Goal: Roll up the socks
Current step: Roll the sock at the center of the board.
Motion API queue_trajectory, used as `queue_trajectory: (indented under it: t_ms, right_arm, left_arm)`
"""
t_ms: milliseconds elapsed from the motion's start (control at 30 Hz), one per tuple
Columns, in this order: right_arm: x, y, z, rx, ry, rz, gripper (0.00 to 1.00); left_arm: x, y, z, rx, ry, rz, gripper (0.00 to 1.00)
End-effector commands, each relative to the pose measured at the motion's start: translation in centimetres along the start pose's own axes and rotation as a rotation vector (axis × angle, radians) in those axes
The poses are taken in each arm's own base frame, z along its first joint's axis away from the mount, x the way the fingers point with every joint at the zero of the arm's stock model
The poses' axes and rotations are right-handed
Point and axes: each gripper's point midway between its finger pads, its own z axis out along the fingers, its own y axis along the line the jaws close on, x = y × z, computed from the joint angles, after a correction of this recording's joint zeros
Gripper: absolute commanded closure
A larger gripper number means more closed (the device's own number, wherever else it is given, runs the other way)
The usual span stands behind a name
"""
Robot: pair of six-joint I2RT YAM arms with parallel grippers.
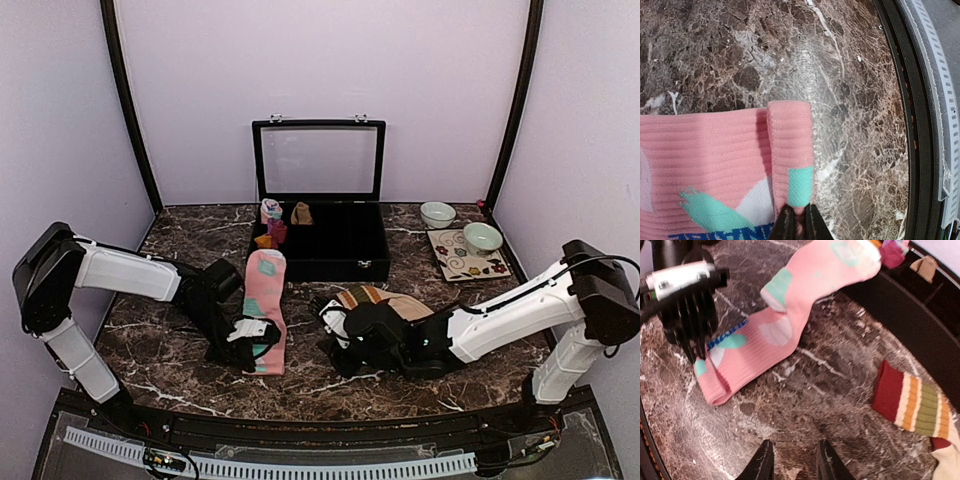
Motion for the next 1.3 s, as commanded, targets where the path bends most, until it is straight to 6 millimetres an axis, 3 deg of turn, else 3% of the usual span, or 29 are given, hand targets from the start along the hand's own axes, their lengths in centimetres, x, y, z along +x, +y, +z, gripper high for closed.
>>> queue_trajectory:
  t_ms: [0, 67, 100, 167, 233, 333, 433, 533, 633, 700, 800, 1000, 1133, 1267]
  right_arm:
    - [-2.2, -3.1, -1.4, 0.155, -0.102, -0.001, 0.64]
    - [-0.4, -2.8, -0.5, 0.108, -0.04, 0.094, 0.33]
    - [0.2, -2.4, -0.1, 0.075, -0.023, 0.099, 0.05]
    - [0.3, -3.2, -1.0, 0.193, -0.029, 0.014, 0.01]
    - [-0.9, -4.8, -3.6, 0.432, -0.09, -0.096, 0.01]
    - [-1.7, -6.1, -5.8, 0.543, -0.154, -0.055, 0.01]
    - [-2.5, -2.4, -5.3, 0.242, -0.208, -0.036, 0.01]
    - [-0.9, 2.5, -5.6, -0.068, -0.223, -0.17, 0.01]
    - [0.4, 4.9, -5.7, -0.208, -0.195, -0.292, 0.03]
    - [0.4, 7.2, -5.7, -0.318, -0.179, -0.354, 0.11]
    - [0.6, 10.2, -4.7, -0.445, -0.144, -0.449, 0.25]
    - [-0.4, 13.4, -1.0, -0.502, -0.189, -0.569, 0.43]
    - [-1.3, 14.9, 1.6, -0.525, -0.216, -0.617, 0.5]
    - [-1.7, 15.1, 3.6, -0.502, -0.233, -0.654, 0.53]
  left_arm:
    - [2.9, -3.0, 0.6, 0.146, 0.115, -0.077, 0.92]
    - [2.7, -2.9, 0.6, 0.155, 0.113, -0.076, 0.92]
    - [2.7, -2.9, 0.6, 0.16, 0.115, -0.083, 0.92]
    - [2.7, -3.1, 0.7, 0.172, 0.117, -0.087, 0.91]
    - [2.8, -3.3, 0.6, 0.182, 0.115, -0.086, 0.91]
    - [2.6, -3.5, 0.5, 0.182, 0.107, -0.083, 0.9]
    - [2.7, -3.5, 0.5, 0.184, 0.107, -0.085, 0.91]
    - [2.9, -3.8, 0.7, 0.205, 0.113, -0.098, 0.91]
    - [2.9, -4.0, 0.7, 0.225, 0.12, -0.118, 0.91]
    - [2.9, -3.8, 0.7, 0.215, 0.118, -0.115, 0.91]
    - [2.9, -3.6, 0.9, 0.213, 0.123, -0.122, 0.91]
    - [3.3, -3.5, 1.3, 0.223, 0.137, -0.136, 0.89]
    - [3.6, -3.4, 1.4, 0.208, 0.146, -0.125, 0.89]
    - [4.0, -3.3, 1.5, 0.195, 0.156, -0.115, 0.89]
